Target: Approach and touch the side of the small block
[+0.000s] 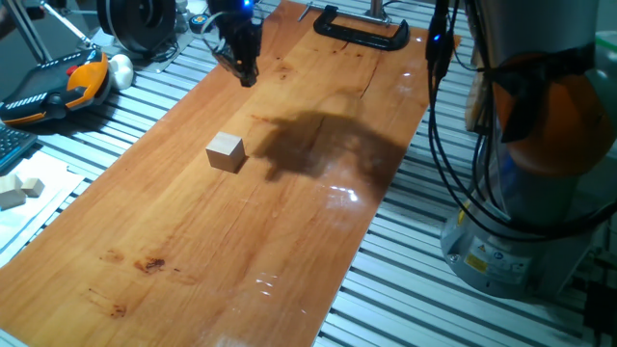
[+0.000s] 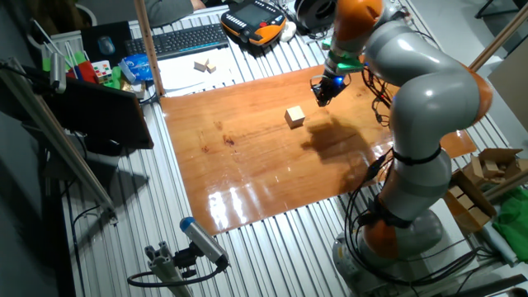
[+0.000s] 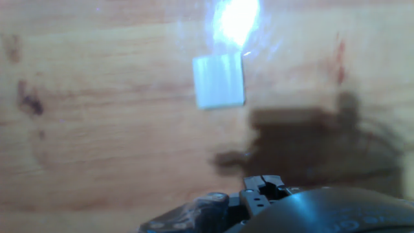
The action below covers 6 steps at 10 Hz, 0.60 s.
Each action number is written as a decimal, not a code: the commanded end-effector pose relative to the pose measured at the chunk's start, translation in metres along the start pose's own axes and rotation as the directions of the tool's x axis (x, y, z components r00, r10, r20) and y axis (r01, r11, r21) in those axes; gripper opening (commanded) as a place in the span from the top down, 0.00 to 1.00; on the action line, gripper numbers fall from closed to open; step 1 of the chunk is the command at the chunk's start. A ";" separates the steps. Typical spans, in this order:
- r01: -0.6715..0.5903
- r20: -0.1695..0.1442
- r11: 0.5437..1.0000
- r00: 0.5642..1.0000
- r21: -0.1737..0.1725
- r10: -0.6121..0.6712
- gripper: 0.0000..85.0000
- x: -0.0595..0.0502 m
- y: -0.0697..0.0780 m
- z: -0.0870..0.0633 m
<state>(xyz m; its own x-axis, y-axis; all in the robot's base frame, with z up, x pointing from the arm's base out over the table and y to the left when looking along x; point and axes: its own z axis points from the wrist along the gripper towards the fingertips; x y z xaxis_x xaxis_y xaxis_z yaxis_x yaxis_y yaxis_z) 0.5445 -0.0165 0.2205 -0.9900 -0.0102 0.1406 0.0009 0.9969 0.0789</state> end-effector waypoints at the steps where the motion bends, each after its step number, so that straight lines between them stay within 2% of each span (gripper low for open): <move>1: 0.009 0.002 1.000 1.000 0.003 -0.009 0.99 -0.011 -0.001 0.008; 2: 0.016 0.020 1.000 1.000 0.008 -0.016 0.99 -0.017 -0.001 0.018; 3: 0.031 0.030 0.999 0.999 0.034 -0.032 0.99 -0.023 -0.003 0.025; 6: 0.057 0.043 0.997 0.997 0.054 -0.059 0.99 -0.042 -0.012 0.043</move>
<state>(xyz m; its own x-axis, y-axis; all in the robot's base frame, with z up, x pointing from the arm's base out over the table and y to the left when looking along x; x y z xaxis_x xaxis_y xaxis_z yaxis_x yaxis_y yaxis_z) 0.5808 -0.0264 0.1704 -0.9933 -0.0687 0.0932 -0.0657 0.9972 0.0347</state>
